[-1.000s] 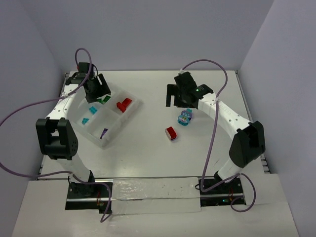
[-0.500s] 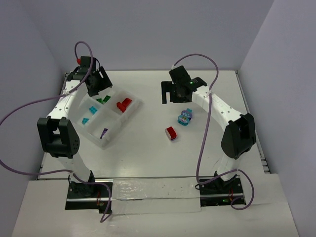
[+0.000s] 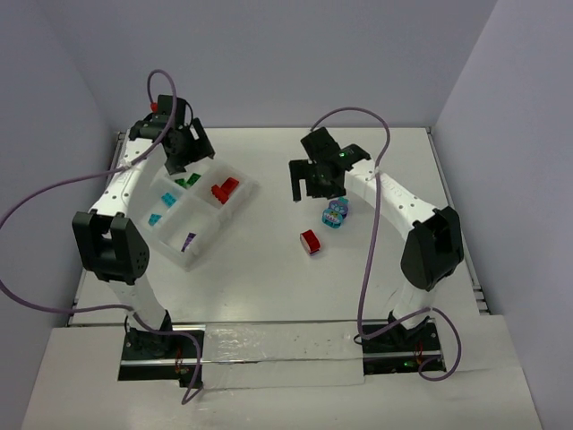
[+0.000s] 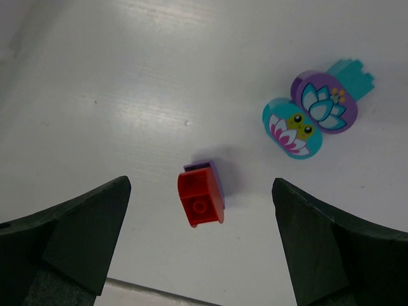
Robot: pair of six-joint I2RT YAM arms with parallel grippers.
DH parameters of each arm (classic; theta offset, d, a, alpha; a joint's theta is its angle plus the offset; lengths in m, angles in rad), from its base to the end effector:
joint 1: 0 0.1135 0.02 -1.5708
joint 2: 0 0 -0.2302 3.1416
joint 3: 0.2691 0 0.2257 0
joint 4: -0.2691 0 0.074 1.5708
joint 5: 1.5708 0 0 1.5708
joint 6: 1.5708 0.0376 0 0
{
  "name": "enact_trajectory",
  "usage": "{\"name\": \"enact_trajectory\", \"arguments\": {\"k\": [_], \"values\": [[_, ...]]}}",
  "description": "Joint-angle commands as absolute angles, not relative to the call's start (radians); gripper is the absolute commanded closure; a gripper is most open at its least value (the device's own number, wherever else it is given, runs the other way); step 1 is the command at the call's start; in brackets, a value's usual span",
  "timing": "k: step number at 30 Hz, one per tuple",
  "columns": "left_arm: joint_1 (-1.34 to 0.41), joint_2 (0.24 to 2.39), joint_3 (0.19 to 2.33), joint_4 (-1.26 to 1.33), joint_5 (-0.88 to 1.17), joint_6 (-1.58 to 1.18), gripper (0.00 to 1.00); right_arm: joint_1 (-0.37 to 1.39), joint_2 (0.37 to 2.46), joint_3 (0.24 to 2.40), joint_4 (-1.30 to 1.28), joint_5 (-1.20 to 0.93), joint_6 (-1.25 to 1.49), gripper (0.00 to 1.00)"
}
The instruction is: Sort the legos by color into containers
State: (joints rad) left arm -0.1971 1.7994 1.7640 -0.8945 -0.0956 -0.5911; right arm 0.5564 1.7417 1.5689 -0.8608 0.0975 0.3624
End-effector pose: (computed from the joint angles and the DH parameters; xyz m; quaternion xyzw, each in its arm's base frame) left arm 0.3521 -0.0667 0.3007 -0.2003 0.9267 -0.0789 0.3079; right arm 0.2913 0.1769 0.2663 -0.0804 0.9597 0.0754 0.2584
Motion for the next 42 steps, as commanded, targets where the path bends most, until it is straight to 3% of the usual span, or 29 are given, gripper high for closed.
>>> {"name": "enact_trajectory", "arguments": {"k": [1,17,27,32,42], "values": [[-0.267,1.671,1.699,-0.891,-0.104,-0.582,0.1,0.609,1.649,1.476,-0.856,0.117,0.381,0.01],[-0.296,1.318,1.408,-0.817,-0.048,-0.641,0.09,0.632,1.653,1.245,-0.665,0.108,0.327,0.03],[-0.296,1.295,1.371,-0.83,-0.056,-0.595,0.09,0.66,1.701,1.208,-0.621,0.062,0.335,0.23],[-0.296,1.305,1.37,-0.828,-0.06,-0.586,0.09,0.67,1.726,1.212,-0.615,0.064,0.347,0.46],[-0.296,1.303,1.375,-0.819,-0.048,-0.589,0.09,0.672,1.723,1.187,-0.61,0.08,0.35,0.49]]}}
